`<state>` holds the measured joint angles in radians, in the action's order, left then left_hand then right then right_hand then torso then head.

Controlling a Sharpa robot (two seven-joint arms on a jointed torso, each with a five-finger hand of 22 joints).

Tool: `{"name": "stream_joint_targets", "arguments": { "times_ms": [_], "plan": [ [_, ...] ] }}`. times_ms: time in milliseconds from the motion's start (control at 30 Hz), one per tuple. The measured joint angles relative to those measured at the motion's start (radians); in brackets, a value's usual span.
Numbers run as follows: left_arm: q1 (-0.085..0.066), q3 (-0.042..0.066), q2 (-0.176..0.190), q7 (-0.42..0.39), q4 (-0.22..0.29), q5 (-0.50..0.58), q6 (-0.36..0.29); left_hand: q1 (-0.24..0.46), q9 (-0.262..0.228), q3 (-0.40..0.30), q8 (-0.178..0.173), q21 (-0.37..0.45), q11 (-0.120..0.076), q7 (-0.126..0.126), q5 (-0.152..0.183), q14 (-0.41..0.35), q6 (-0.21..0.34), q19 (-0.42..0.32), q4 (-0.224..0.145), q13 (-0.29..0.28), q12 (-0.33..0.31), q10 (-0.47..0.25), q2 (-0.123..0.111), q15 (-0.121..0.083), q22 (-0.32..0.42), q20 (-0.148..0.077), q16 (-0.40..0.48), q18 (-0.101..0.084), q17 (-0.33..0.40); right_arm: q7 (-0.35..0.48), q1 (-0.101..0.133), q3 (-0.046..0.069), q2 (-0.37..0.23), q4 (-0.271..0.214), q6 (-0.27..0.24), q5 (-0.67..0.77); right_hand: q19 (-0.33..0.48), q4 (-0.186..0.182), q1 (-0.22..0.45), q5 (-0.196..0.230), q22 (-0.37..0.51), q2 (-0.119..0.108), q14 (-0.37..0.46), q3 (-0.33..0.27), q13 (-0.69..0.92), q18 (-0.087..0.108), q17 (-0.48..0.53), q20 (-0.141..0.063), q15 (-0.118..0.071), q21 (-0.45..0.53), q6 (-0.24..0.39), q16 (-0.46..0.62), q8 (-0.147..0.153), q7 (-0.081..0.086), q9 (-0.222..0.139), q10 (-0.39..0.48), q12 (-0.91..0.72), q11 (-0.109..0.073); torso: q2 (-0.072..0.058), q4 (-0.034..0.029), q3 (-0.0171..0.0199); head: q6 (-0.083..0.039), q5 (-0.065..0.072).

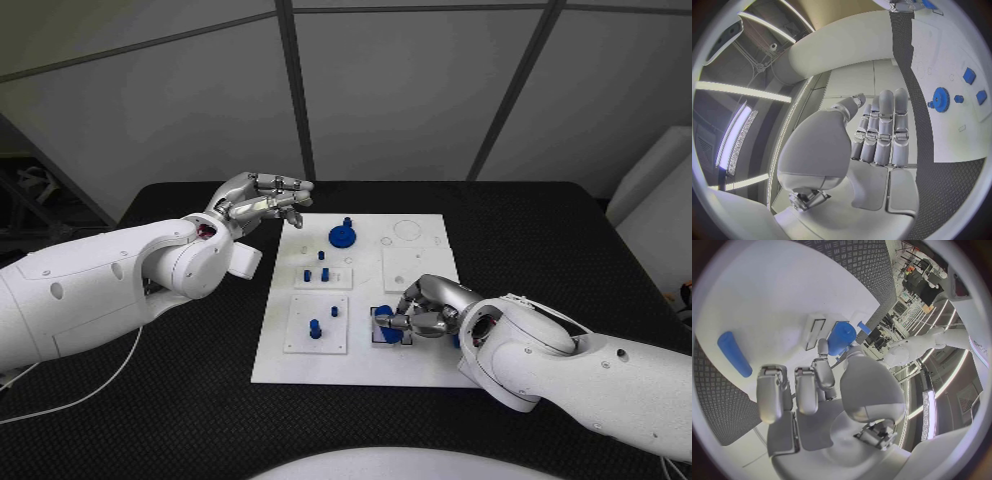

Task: Assemble the parts on the task board

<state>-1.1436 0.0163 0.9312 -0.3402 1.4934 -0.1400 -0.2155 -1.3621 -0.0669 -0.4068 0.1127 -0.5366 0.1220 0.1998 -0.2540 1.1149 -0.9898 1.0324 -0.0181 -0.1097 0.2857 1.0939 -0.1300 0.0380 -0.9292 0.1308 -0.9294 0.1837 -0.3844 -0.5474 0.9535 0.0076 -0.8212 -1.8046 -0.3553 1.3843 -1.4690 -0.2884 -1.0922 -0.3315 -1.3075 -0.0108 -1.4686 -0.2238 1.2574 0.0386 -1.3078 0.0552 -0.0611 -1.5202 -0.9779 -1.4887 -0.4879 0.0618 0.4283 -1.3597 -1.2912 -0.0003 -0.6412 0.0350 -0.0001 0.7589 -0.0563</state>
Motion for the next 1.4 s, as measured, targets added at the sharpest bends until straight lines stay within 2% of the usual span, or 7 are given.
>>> {"name": "stream_joint_targets", "arguments": {
  "times_ms": [100,233,367,567,867,1133,1400],
  "plan": [
    [0.000,0.000,0.000,0.000,0.000,0.000,0.000,0.000,0.000,0.000,0.000,0.000,0.000,0.000,0.000,0.000,0.000,0.000,0.000,0.000,0.000,0.000,0.000,0.000,0.000,0.000,0.000,0.000,0.000,-0.001,0.000,0.000,0.002,0.002,0.000,0.000,0.000,-0.004,0.030,0.101,0.000,-0.022,0.000,-0.006,-0.012,0.000,0.000,0.000,0.000,0.007,0.007,0.006,0.000,0.007,0.004,0.004,0.018,-0.004,0.000,0.0004,0.0002,0.000,-0.002],
    [0.000,0.000,0.001,0.000,0.000,0.000,0.000,0.000,0.000,0.000,0.000,0.000,-0.001,0.000,0.000,0.000,0.000,0.000,0.000,0.000,0.000,-0.001,0.000,0.000,0.001,0.000,0.000,0.000,0.000,-0.001,0.000,0.000,0.004,0.003,-0.002,-0.001,0.000,-0.007,0.064,0.182,0.000,-0.053,0.000,0.014,-0.029,0.000,0.000,0.000,0.000,0.012,0.017,0.014,0.000,0.011,0.009,0.020,0.039,0.002,0.000,0.0004,0.0002,0.000,-0.002],
    [0.000,0.000,0.001,0.000,0.001,0.000,0.000,0.000,0.000,0.000,0.000,0.000,-0.004,0.000,0.000,0.000,0.000,0.000,0.000,-0.001,0.000,-0.004,0.000,0.000,0.002,0.000,0.000,0.000,0.001,-0.001,0.000,0.000,0.004,0.003,-0.005,-0.001,0.000,-0.007,0.081,0.207,0.000,-0.070,0.000,0.025,-0.036,0.000,0.000,0.000,0.000,0.012,0.021,0.014,0.000,0.014,0.012,0.027,0.046,0.002,0.000,0.0004,0.0002,-0.001,-0.002],
    [0.000,0.000,0.002,0.000,0.001,0.000,0.001,0.000,0.000,0.000,0.000,0.000,-0.004,0.000,0.000,0.000,0.000,0.000,0.000,-0.001,0.000,-0.004,0.000,0.000,0.002,0.000,0.000,0.000,0.001,0.002,0.000,0.000,-0.001,-0.003,-0.015,-0.001,0.000,-0.006,0.090,0.202,0.000,-0.065,0.000,0.041,-0.032,0.000,0.000,0.000,0.000,0.012,0.021,0.014,-0.004,0.014,0.016,0.027,0.046,0.002,0.000,0.0004,0.0001,-0.001,-0.002],
    [0.000,0.000,0.006,0.000,0.002,0.000,0.001,0.000,0.000,0.000,0.000,0.000,-0.004,0.000,0.000,0.000,0.000,0.000,0.000,-0.001,0.000,-0.004,0.000,0.000,0.002,0.000,0.000,0.000,0.001,0.024,0.000,-0.001,-0.034,-0.041,-0.035,0.001,0.000,-0.003,0.054,0.105,0.000,-0.029,0.000,0.057,0.007,0.000,0.000,0.000,0.000,0.008,0.013,0.014,-0.017,0.006,0.026,0.000,0.014,-0.007,0.000,0.0008,0.0003,0.000,-0.004],
    [0.000,0.000,0.007,0.000,0.002,0.000,0.001,0.000,0.000,0.000,0.000,0.000,-0.004,0.000,0.000,0.000,0.000,0.000,0.000,-0.001,0.000,-0.004,0.000,0.000,0.002,0.000,0.000,0.000,0.001,0.040,0.000,-0.001,-0.044,-0.053,-0.028,0.003,0.000,-0.003,0.054,0.101,0.000,-0.029,0.000,0.057,0.012,0.000,0.000,0.000,0.000,0.008,0.010,0.014,-0.017,0.003,0.026,-0.004,0.010,-0.003,0.002,0.0012,-0.0002,0.001,-0.002],
    [0.000,0.000,0.007,0.000,0.002,0.000,0.001,0.000,0.000,0.000,0.000,0.000,-0.004,0.000,0.000,0.000,0.000,0.000,0.000,-0.001,0.000,-0.004,0.000,0.000,0.002,0.000,0.000,0.000,0.001,0.048,0.000,-0.001,-0.040,-0.050,-0.011,0.004,0.004,-0.003,0.031,0.061,0.000,0.004,0.004,0.057,0.013,0.000,0.000,-0.003,-0.003,0.008,0.010,0.014,-0.017,0.003,0.027,-0.007,0.010,-0.007,0.002,-0.0004,-0.0002,-0.002,0.000]
  ]
}}
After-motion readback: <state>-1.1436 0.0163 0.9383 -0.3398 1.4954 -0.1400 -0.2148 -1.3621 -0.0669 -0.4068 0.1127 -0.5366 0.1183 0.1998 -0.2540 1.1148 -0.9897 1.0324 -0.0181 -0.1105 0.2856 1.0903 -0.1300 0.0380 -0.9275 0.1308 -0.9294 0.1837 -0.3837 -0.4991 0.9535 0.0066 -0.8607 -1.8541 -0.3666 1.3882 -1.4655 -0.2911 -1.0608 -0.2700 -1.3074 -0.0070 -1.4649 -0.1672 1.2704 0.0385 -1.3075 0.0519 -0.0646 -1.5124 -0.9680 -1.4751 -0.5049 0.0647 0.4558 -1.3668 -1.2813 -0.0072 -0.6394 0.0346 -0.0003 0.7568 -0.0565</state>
